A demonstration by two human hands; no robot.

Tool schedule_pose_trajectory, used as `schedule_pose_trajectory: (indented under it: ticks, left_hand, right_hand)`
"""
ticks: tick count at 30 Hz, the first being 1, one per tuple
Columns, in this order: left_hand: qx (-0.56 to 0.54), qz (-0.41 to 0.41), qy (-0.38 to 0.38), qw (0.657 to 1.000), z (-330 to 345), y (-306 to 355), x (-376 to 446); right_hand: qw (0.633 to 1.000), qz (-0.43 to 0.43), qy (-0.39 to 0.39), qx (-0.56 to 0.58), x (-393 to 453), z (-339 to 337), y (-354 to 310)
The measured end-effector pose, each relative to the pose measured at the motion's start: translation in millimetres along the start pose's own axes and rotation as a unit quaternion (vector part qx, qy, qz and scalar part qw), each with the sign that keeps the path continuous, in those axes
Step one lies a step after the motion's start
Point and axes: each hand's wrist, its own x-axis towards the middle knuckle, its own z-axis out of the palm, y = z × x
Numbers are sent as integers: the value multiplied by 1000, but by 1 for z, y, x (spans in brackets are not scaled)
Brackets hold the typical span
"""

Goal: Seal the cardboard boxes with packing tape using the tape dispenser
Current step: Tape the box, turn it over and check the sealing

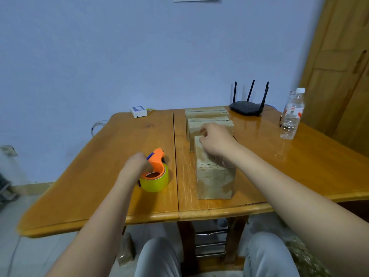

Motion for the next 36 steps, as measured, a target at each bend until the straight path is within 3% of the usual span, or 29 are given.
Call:
schedule_pose_trajectory:
  ticks: [6,9,12,15,18,21,29,36]
  left_hand:
    - [-74,2,36,997,24,-16,18]
    - [-141,53,9,989,19,-17,14]
    - [-264,140,-35,954,3,-24,3]
    - [-310,254,-151,903,-18,-35,-15]
    - [-296,320,-230,870,-36,-34,-34]
    - [-262,344,-258,864,-47,-27,-46]
    - [-236,353,-277,862,-53,-24,-51]
    - [-209,350,-289,866,-54,-23,-44]
  right_hand:
    - [999,-15,1,43,9,17,-4]
    - [997,-45,20,61,5,14,-2]
    - [994,-65,26,85,0,4,2]
    - [991,-85,12,98,-7,-8,1]
    - [986,-115,-18,117,-13,-17,-10]
    - [982,-147,-39,115,-17,-22,-24]
    - [982,-137,-38,125,-21,-22,-22]
    - [975,-99,-107,168,-21,-28,-16]
